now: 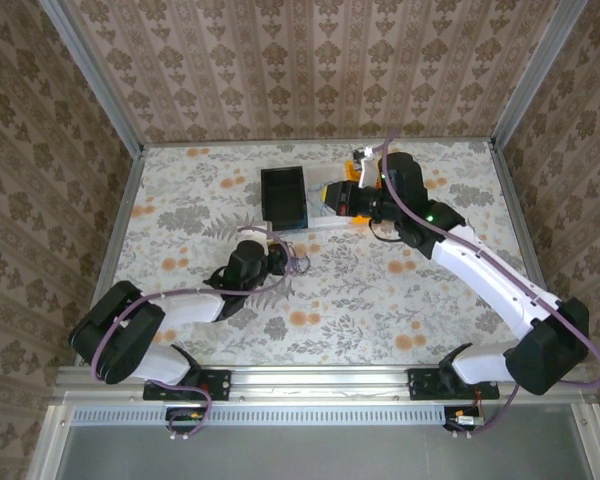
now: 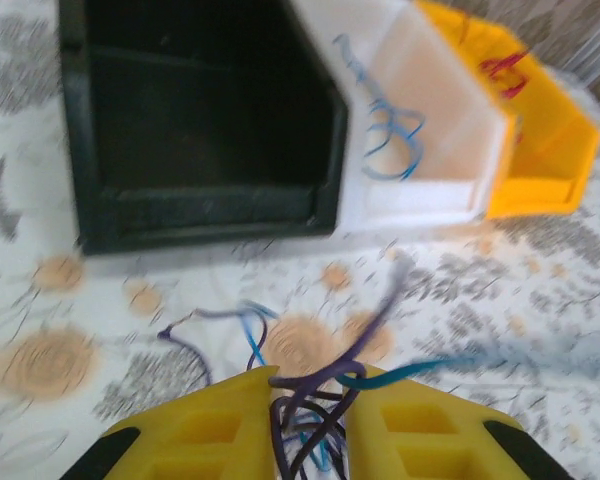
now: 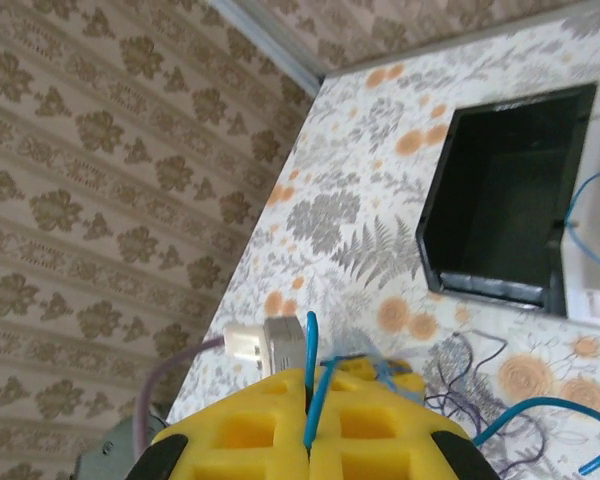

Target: Untangle the cables

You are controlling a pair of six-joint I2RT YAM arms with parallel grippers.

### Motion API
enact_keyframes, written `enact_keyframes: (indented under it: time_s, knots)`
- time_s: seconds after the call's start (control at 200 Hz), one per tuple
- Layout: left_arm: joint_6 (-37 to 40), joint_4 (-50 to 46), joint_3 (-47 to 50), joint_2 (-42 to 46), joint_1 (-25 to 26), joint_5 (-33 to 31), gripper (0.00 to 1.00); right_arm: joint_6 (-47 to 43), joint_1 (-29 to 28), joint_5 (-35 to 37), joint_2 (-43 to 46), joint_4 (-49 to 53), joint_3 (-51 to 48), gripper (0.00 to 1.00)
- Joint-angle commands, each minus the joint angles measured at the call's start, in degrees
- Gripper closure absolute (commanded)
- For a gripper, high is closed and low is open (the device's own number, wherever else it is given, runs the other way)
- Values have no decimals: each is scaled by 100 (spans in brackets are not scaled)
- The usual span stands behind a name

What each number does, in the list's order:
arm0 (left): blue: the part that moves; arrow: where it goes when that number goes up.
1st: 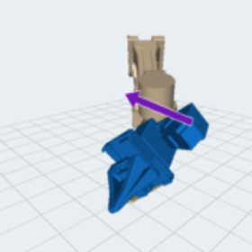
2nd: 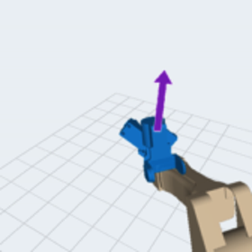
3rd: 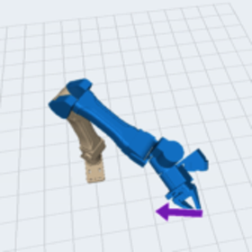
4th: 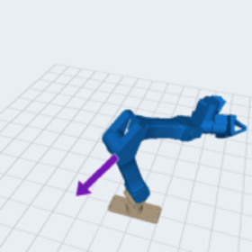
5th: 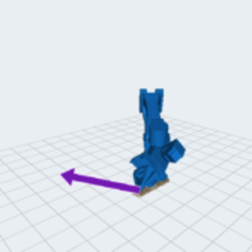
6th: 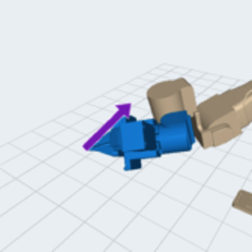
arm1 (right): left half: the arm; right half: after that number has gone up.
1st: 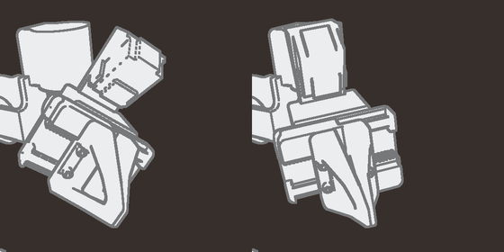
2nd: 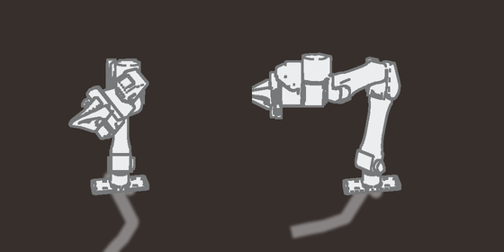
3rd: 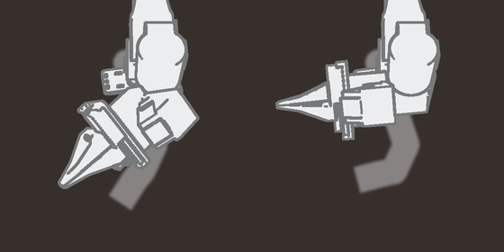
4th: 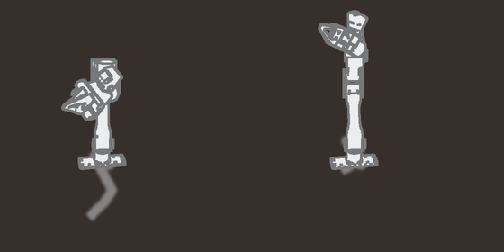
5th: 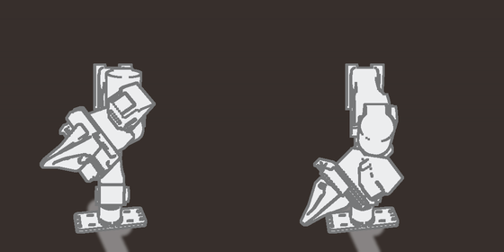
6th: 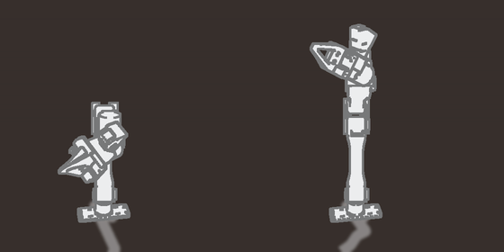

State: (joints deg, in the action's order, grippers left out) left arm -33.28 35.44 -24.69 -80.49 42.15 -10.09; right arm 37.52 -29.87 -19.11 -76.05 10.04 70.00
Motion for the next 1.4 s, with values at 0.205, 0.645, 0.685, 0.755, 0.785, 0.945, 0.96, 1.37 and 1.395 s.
enact_keyframes:
  time_s: [0.205, 0.645, 0.685, 0.755, 0.785, 0.945, 0.96, 1.37, 1.395]
  knots:
    - [-572, -62, 549, -112, -356, -150, 73, -400, 189, 1215, 613, -306, 52, 100]
    - [-813, 644, 590, -1065, -377, 71, 72, -664, 420, 728, 785, -547, 506, 100]
    - [-701, 729, 528, -1052, -324, 189, 68, -645, 420, 650, 708, -405, 611, 100]
    - [-420, 612, 303, -885, -174, 354, 56, -524, 420, 577, 632, -406, 570, 100]
    - [-263, 504, 176, -799, -88, 402, 48, -478, 416, 559, 611, -435, 531, 100]
    - [480, 145, -425, -635, 209, 933, 32, -288, 417, 451, 496, -404, 415, 100]
    - [520, 159, -468, -656, 207, 1024, 31, -277, 413, 445, 489, -406, 398, 100]
    - [1121, -888, -2285, -2329, 416, 404, 44, -375, 429, 512, 572, -166, 472, 100]
    - [1143, -892, -2267, -2340, 419, 352, 49, -417, 442, 550, 597, -117, 499, 100]
